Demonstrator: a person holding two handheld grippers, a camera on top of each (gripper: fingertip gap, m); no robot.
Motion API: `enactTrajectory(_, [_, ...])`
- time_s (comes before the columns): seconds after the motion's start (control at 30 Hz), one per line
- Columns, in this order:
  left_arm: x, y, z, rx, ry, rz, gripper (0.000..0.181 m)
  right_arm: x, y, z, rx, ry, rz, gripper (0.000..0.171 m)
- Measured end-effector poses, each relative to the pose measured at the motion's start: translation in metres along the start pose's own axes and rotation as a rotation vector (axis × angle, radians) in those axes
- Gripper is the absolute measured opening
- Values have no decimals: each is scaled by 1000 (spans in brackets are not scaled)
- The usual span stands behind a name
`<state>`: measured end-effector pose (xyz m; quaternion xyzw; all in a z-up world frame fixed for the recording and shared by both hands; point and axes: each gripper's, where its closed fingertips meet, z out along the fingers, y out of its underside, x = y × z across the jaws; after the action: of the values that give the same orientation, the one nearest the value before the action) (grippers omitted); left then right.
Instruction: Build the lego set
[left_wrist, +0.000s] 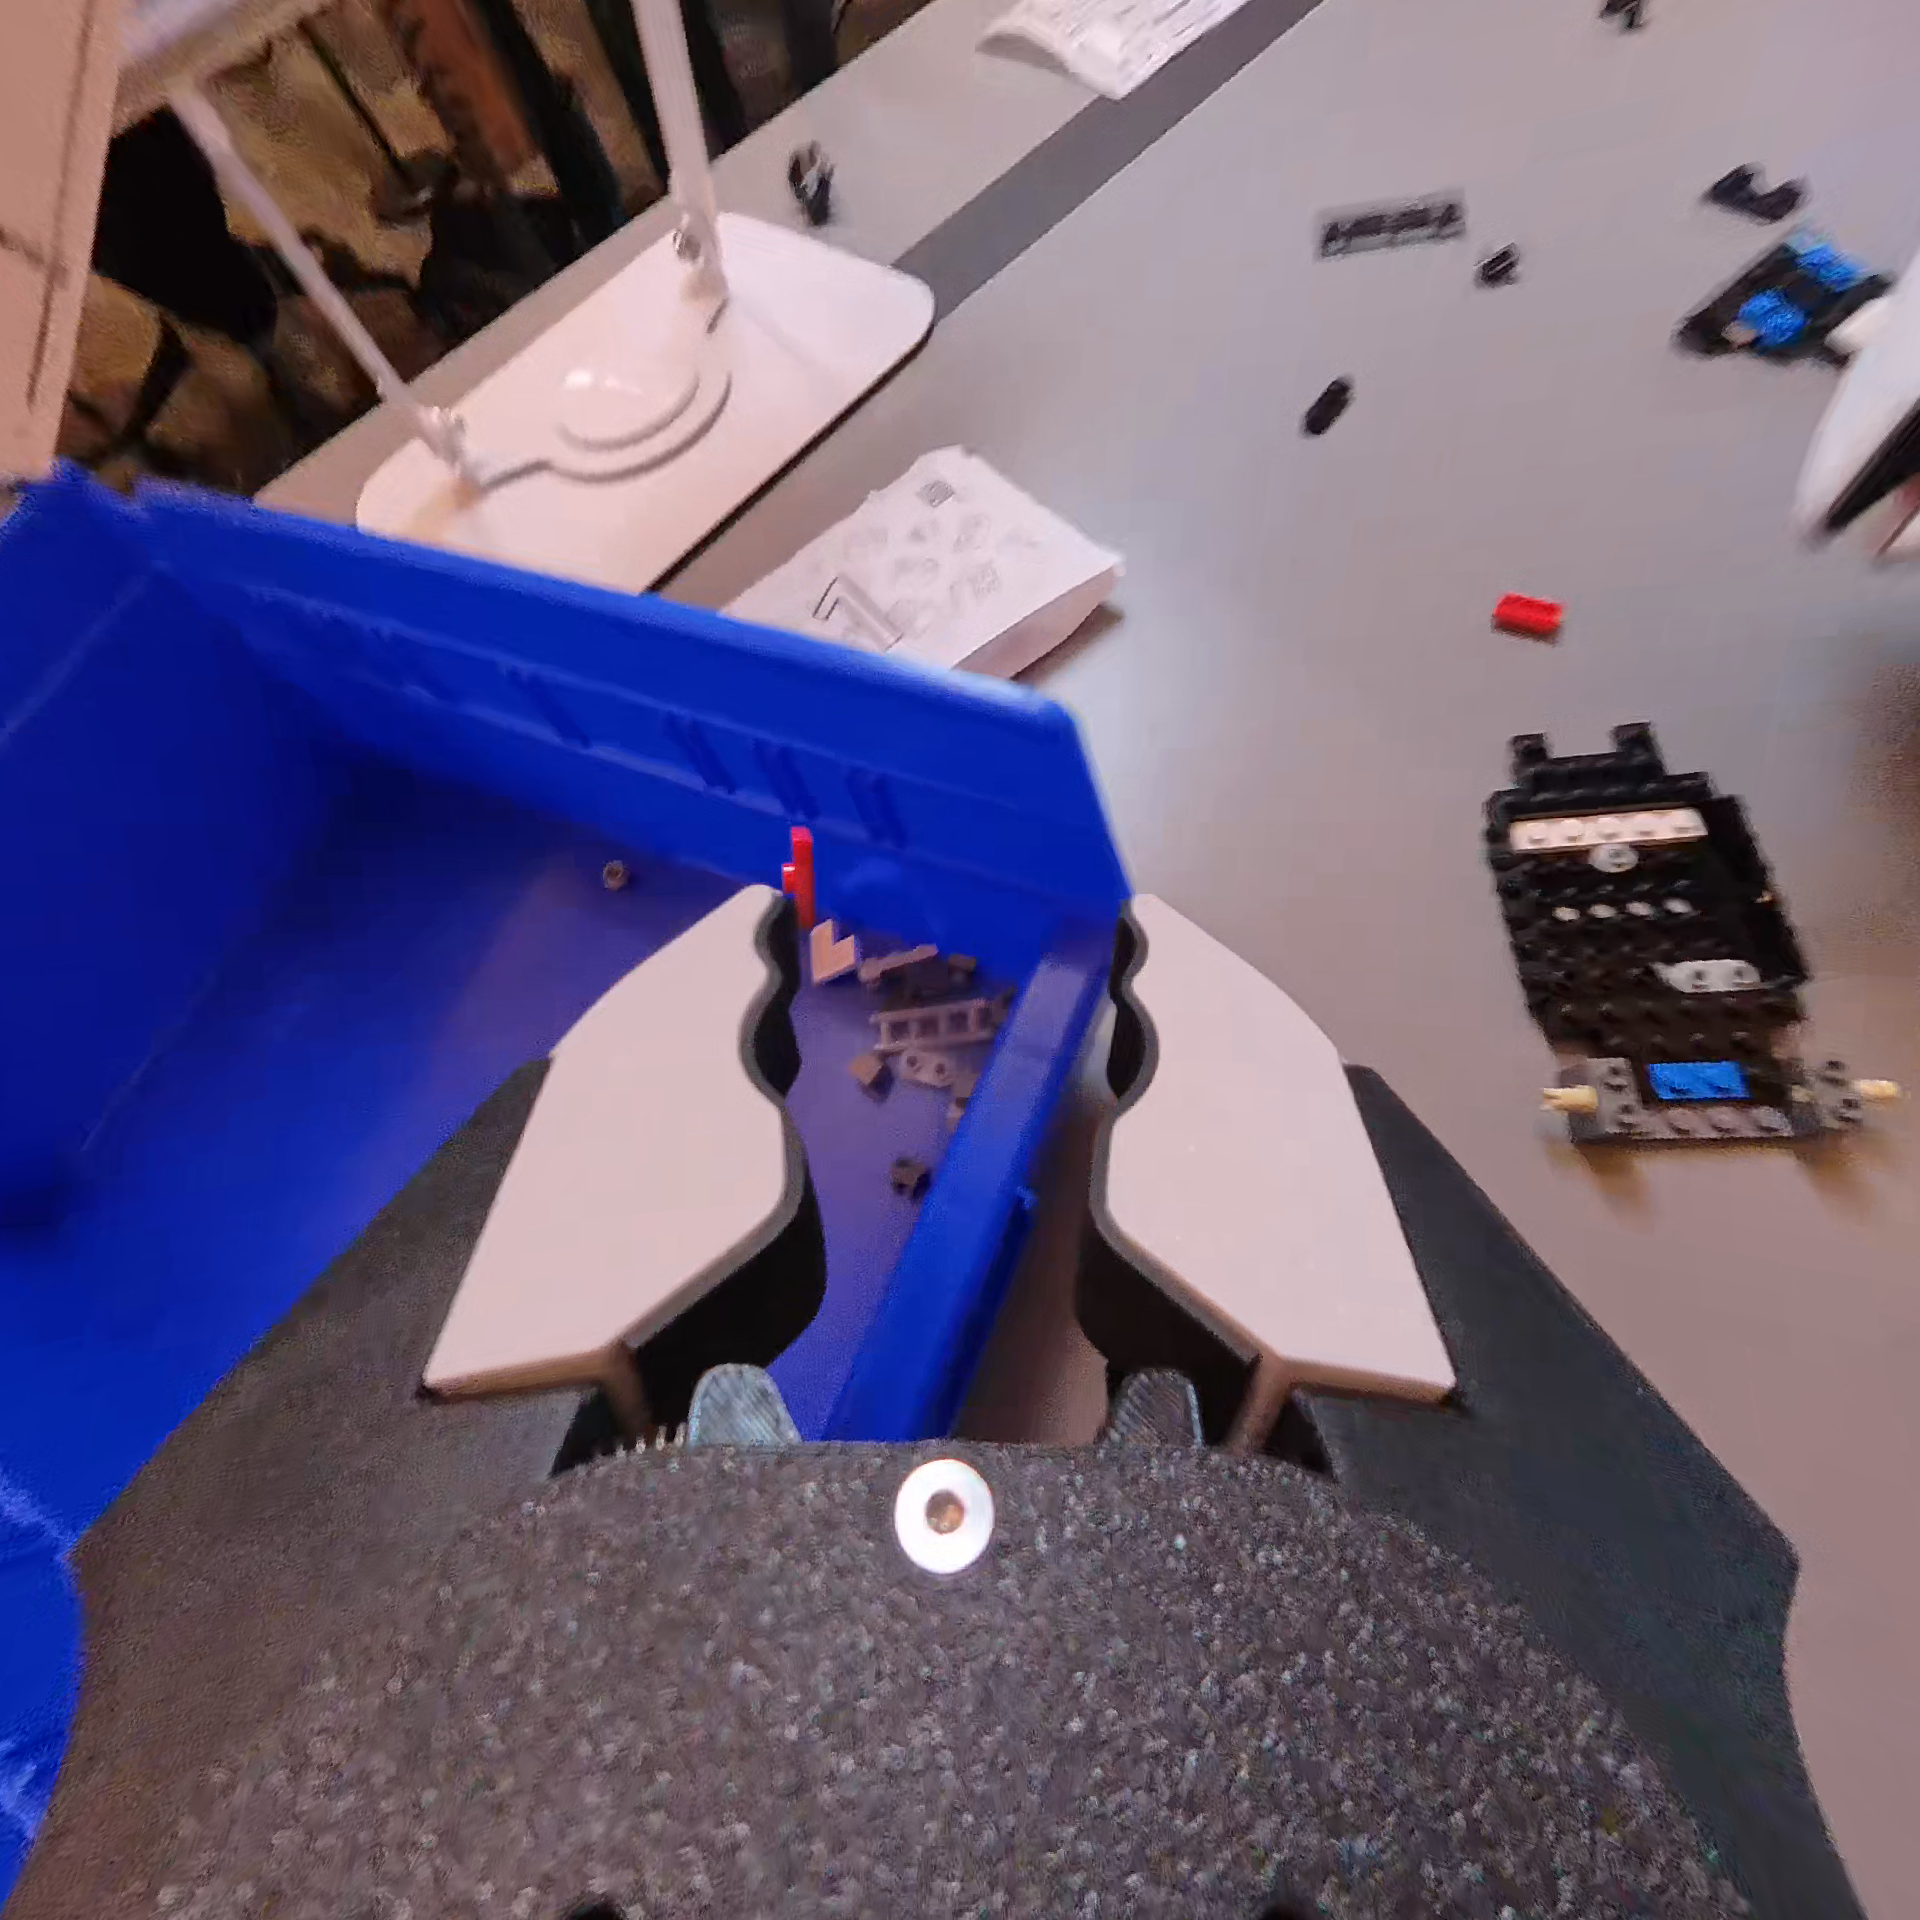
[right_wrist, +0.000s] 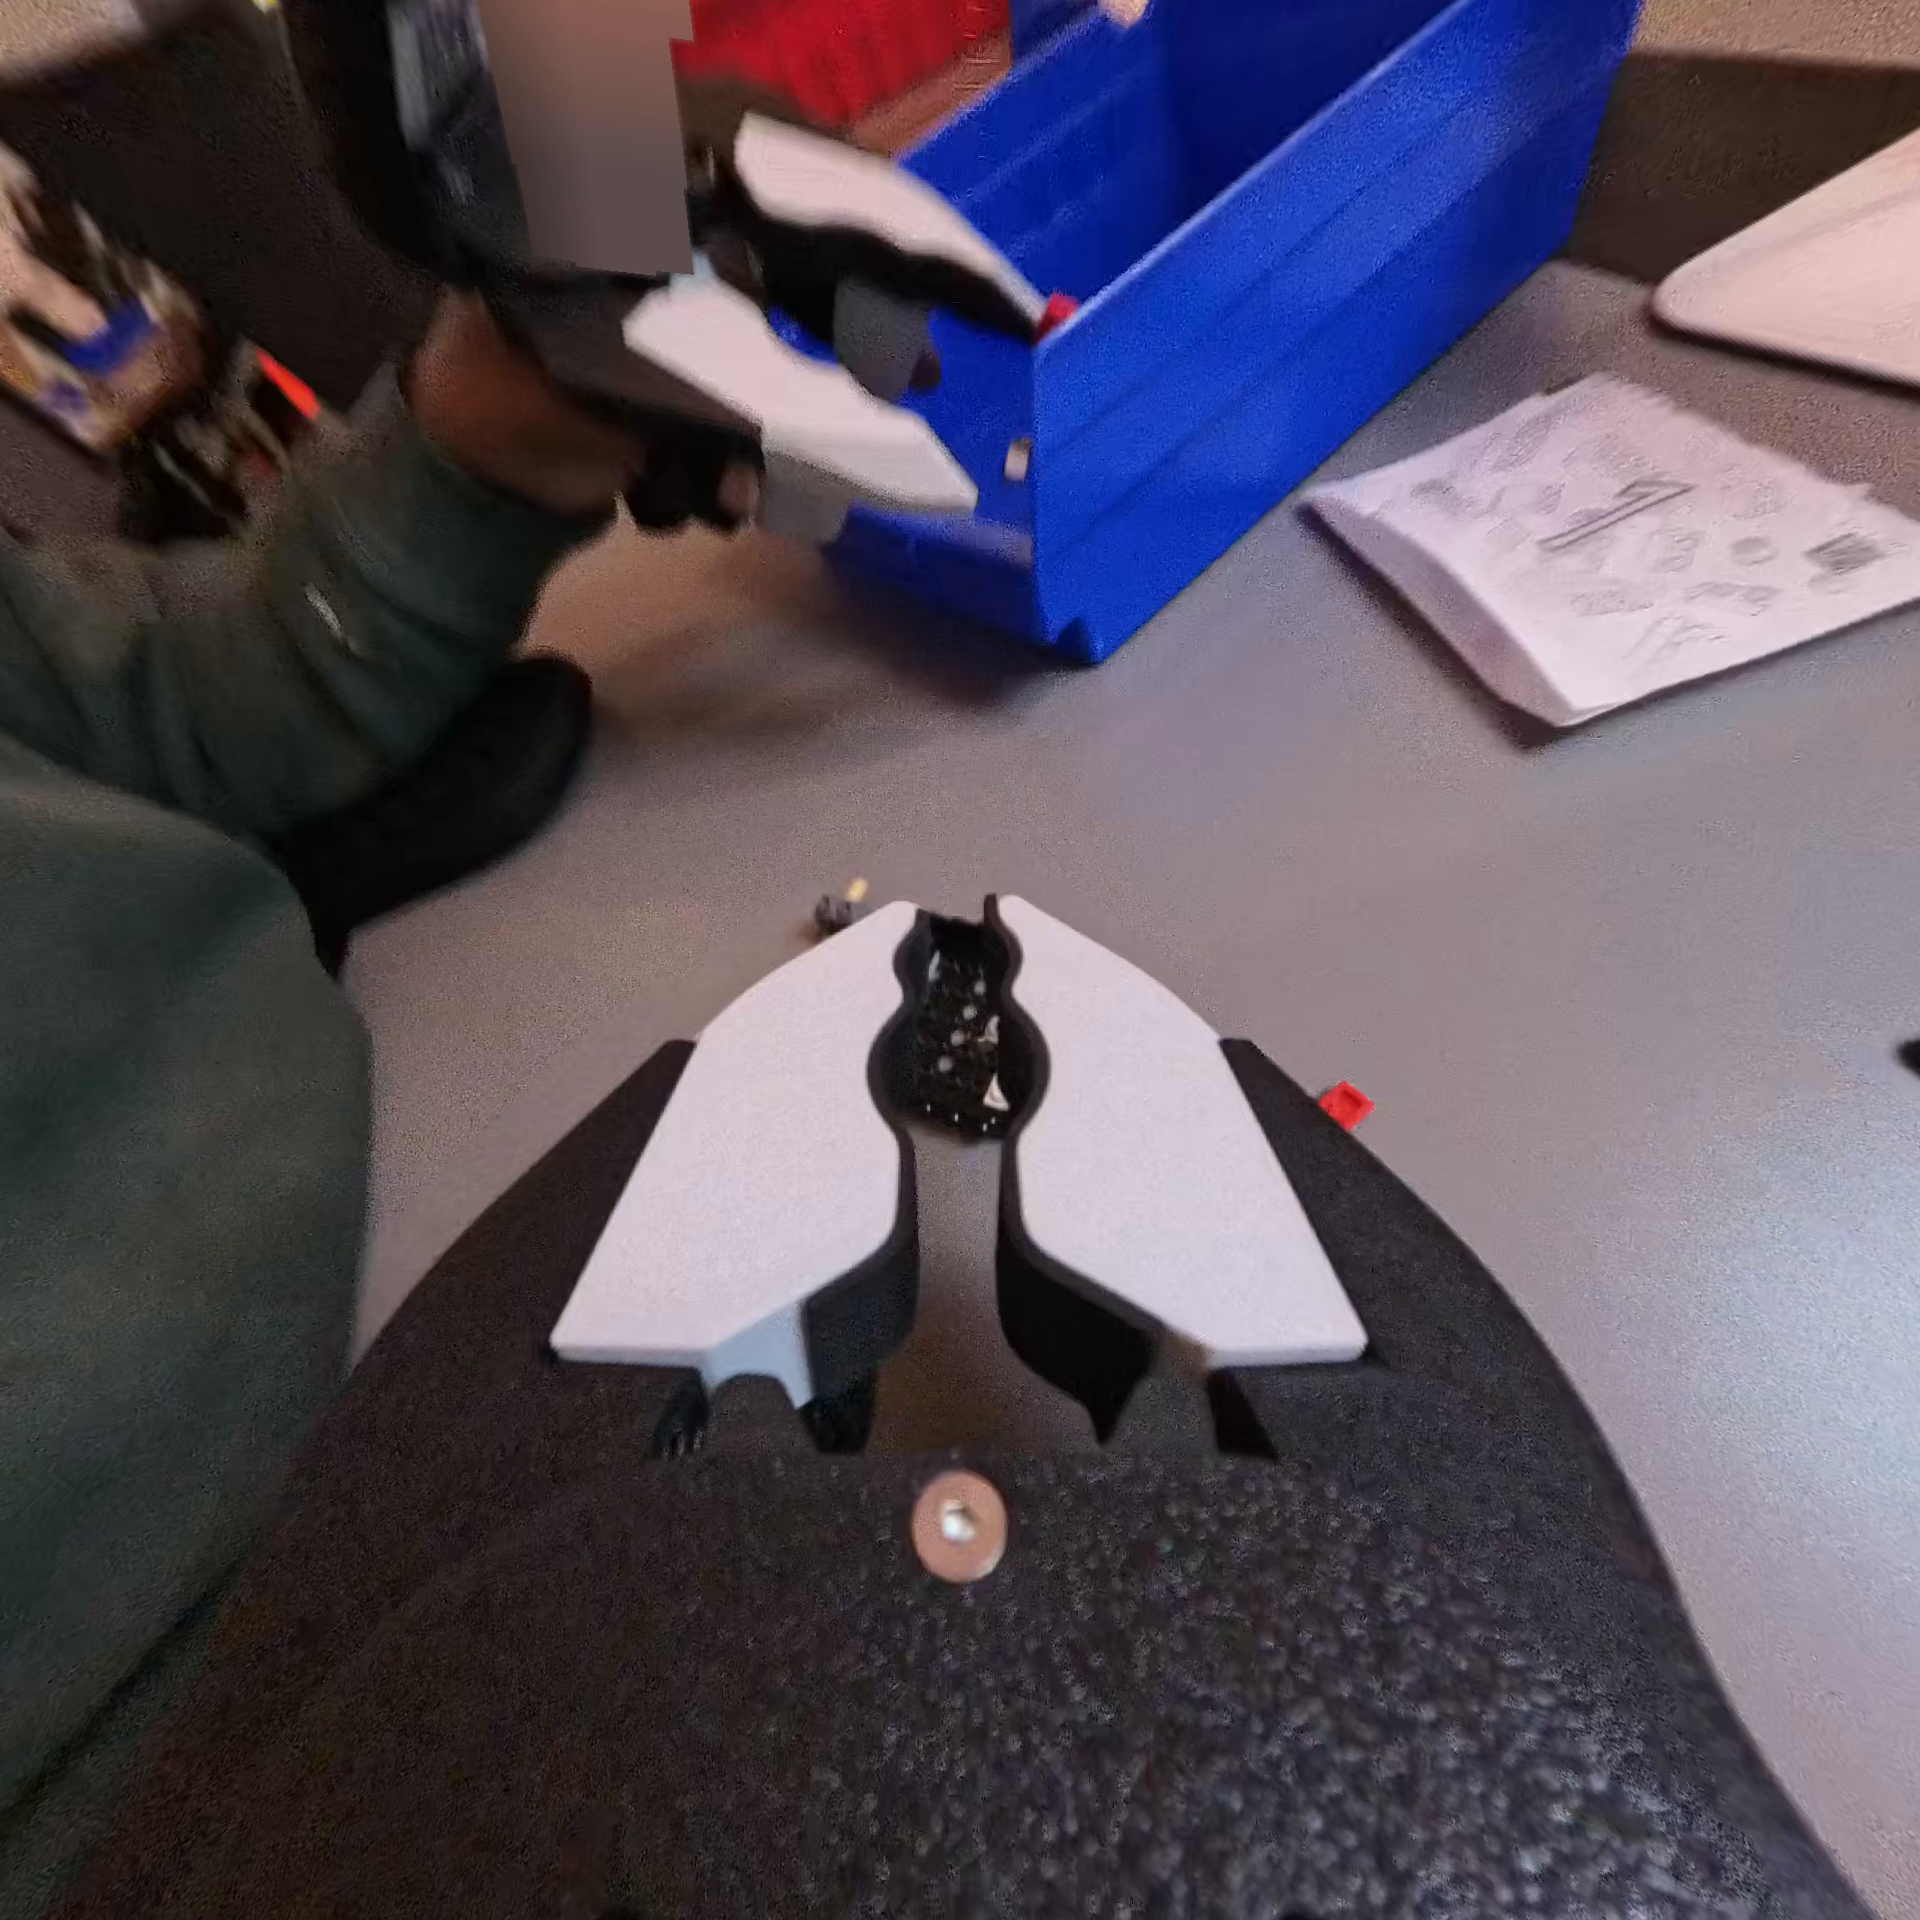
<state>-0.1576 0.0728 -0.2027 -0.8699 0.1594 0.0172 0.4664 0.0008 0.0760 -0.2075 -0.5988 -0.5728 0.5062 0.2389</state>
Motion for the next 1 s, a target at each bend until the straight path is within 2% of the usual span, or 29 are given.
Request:
enactTrajectory(0.07, [25,-11,-7,44,107,38,42,-5,22,15,-152,29,-138,12])
enactTrajectory(0.1, [40,-15,-10,53,175,37,40,-6,30,20,-214,43,-190,15])
enactTrajectory(0.2, [99,-9,-8,-15,418,7,51,-3,40,29,-309,73,-270,16])
enactTrajectory(0.27, [132,4,3,-83,489,36,59,0,44,31,-356,86,-298,16])
enactTrajectory(0.33, [151,19,18,-157,482,77,67,4,48,32,-395,105,-333,16])
enactTrajectory(0.43, [162,27,31,-188,483,89,67,5,50,34,-405,110,-352,16])
enactTrajectory(0.6, [153,16,25,-136,490,65,63,4,51,33,-404,98,-349,16])
enactTrajectory(0.8, [165,35,30,-239,510,68,73,7,54,37,-448,97,-374,16])
enactTrajectory(1.0, [168,32,40,-222,455,143,62,11,58,36,-529,108,-452,8])
